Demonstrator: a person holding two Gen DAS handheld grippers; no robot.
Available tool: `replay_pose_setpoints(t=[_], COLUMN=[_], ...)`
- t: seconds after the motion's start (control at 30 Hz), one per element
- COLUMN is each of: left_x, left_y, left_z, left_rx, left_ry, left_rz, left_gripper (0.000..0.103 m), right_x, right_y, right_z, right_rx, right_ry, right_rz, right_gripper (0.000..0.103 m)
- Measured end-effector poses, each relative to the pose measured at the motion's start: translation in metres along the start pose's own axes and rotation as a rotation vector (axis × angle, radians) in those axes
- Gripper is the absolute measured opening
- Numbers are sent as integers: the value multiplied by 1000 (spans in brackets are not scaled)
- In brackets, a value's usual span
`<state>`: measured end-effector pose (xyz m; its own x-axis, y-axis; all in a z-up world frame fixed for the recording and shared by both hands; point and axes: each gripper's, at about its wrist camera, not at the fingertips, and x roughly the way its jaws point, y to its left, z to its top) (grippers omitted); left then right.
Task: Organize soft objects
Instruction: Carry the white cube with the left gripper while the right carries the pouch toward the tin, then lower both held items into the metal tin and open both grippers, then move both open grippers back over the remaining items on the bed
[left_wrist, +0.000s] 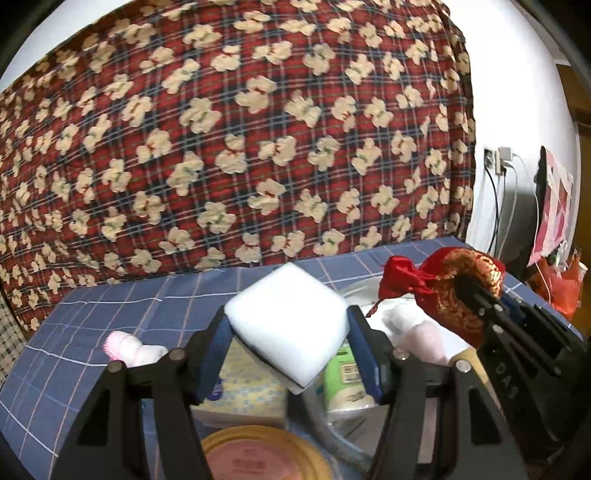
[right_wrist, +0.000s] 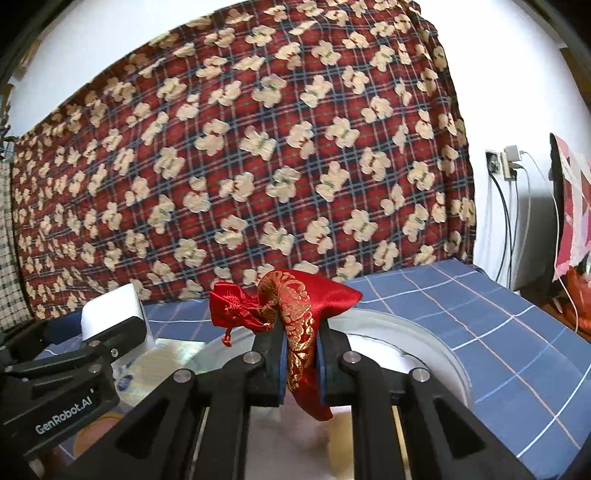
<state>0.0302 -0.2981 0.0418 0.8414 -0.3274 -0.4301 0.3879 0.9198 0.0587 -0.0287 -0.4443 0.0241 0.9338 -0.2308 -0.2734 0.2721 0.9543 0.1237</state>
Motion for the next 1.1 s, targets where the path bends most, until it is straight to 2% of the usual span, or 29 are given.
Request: replay_pose_setpoints(t=[0.3, 0.47, 0.57, 0.63, 0.7, 0.73, 0.83, 0.97, 1.1], left_x=[25, 30, 29, 28, 24, 23, 11, -7, -7], left_y=[-23, -33, -39, -40, -36, -33, -16, 33, 106], left_z=[-1, -4, -5, -5, -5, -4, -1, 2, -8], left_rx=[29, 51, 67, 77, 64, 58, 36, 0, -67], left_ry=[103, 124, 122, 125, 117, 113, 80, 29, 49], left_rz=[-32, -33, -34, -23, -33, -32, -25, 41, 189], left_gripper=[62, 69, 75, 76, 79, 82, 85, 93, 93], right_x=[12, 18, 19, 17, 13, 10, 4, -3, -5], right_y=[-21, -31, -37, -38, -36, -35, -31, -19, 13], right_z=[-2, -6, -7, -6, -5, -4, -1, 5, 10], right_rx=[11, 30, 63, 73, 72, 73, 83, 82, 63], right_ry=[48, 85, 95, 92, 75, 65, 46, 21, 21], right_rz=[-48, -67, -68, -67, -75, -80, -70, -40, 60], right_gripper=[14, 16, 33, 57, 68, 69, 70, 70, 71])
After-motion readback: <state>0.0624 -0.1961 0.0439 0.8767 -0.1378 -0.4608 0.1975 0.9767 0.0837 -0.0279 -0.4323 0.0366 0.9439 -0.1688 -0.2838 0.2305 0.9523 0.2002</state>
